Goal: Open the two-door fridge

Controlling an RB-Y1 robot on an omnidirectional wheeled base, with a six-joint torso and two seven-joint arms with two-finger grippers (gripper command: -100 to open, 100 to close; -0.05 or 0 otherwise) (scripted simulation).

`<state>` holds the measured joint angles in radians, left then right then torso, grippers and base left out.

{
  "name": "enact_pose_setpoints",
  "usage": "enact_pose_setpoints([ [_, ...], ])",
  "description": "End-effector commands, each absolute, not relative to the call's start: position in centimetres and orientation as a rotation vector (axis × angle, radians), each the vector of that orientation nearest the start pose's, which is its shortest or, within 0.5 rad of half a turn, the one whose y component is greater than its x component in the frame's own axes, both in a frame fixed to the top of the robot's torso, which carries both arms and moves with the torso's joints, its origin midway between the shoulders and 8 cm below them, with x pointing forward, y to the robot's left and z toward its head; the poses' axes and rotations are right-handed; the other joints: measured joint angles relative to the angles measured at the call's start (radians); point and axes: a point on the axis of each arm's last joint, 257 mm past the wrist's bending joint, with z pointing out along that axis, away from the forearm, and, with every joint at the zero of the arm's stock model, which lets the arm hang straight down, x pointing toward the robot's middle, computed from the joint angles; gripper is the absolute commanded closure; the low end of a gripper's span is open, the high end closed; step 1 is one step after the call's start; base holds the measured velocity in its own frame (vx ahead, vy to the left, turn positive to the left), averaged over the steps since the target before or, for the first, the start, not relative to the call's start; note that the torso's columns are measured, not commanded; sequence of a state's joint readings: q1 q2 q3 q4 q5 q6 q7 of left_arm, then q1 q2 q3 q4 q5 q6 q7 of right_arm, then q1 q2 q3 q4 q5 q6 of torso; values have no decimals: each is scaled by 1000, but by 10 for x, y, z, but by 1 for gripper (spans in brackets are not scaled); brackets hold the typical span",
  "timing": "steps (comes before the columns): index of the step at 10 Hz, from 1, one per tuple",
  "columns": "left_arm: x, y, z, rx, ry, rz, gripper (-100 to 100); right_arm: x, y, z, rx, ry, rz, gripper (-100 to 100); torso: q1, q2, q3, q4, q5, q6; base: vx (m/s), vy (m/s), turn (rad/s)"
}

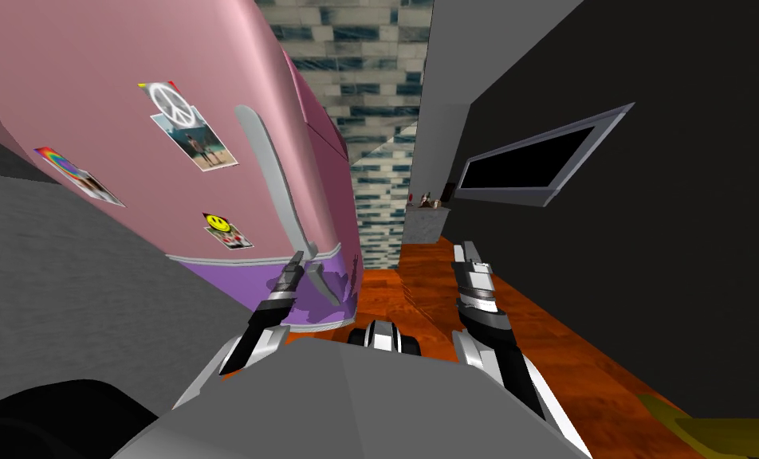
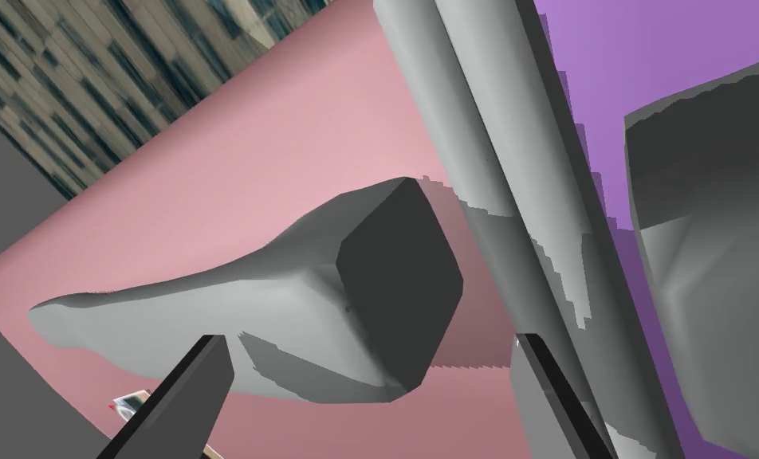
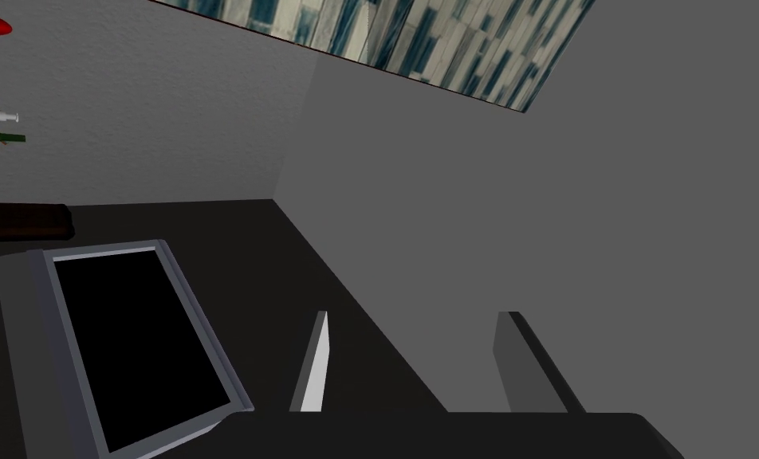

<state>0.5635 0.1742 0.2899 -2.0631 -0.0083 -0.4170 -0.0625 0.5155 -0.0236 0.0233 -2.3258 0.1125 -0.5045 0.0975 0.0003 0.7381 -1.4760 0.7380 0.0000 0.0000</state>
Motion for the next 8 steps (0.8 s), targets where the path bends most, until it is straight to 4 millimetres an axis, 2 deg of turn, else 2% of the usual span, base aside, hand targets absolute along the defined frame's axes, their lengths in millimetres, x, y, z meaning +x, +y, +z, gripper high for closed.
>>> enact_pose_setpoints([
  [1, 340, 423, -82, -770, 971, -778, -100, 336, -255, 39, 505, 691, 1167, 0, 0, 0, 0, 0, 0, 0, 35, -60, 24],
  [8, 328, 442, -81, -844, 1041, -692, -100, 336, -255, 39, 505, 691, 1167, 0, -1, -3, -2, -1, 0, 2, 27, -43, 19],
])
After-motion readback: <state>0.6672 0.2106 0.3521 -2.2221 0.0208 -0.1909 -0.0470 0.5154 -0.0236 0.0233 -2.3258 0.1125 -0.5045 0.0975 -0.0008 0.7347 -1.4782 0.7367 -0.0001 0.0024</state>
